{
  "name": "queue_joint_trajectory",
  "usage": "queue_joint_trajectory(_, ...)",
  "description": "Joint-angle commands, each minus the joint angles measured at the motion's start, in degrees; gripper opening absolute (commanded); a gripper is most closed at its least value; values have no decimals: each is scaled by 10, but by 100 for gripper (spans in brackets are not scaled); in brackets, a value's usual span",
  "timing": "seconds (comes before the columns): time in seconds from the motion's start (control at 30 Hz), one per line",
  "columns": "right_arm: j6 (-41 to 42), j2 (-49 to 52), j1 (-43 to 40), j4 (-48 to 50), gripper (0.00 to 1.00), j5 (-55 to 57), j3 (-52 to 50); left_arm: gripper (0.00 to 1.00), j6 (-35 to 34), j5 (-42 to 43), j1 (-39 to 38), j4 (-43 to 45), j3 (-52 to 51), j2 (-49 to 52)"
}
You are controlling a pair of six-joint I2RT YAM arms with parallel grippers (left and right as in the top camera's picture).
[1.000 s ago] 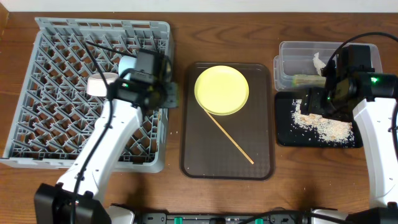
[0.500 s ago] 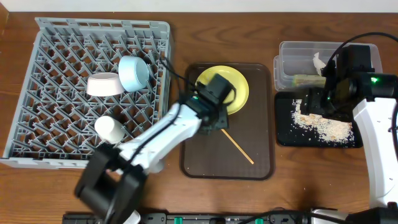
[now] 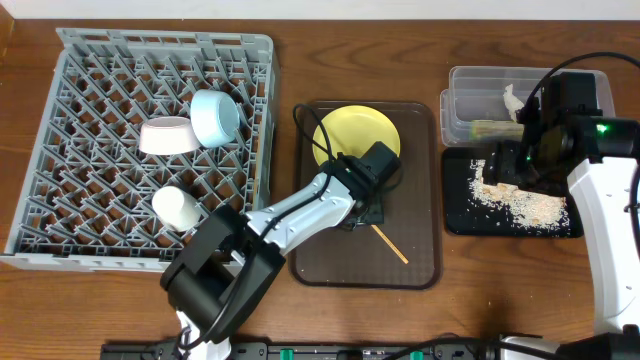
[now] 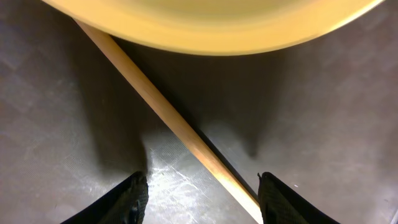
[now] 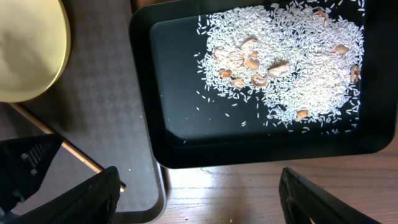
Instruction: Sort waste into correct bins and load items into the dishwasher
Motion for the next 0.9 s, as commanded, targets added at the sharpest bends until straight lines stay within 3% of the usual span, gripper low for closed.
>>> queue_joint_trajectory(0.0, 0, -6, -4, -1, 80, 6, 10, 59, -7, -11, -1, -7, 0, 22)
queue_joint_trajectory(0.13, 0, -6, -4, -1, 80, 6, 10, 57, -7, -12, -1, -22, 0, 24)
queue_joint_trajectory(0.27, 0, -6, -4, -1, 80, 6, 10, 40, -7, -12, -1, -44, 0, 24)
queue_joint_trajectory(0.43, 0, -6, -4, -1, 80, 6, 10, 26, -7, -12, 0, -56, 0, 24)
queue_joint_trajectory(0.87, 0, -6, -4, -1, 80, 6, 10, 11, -16, -11, 1, -63, 0, 24)
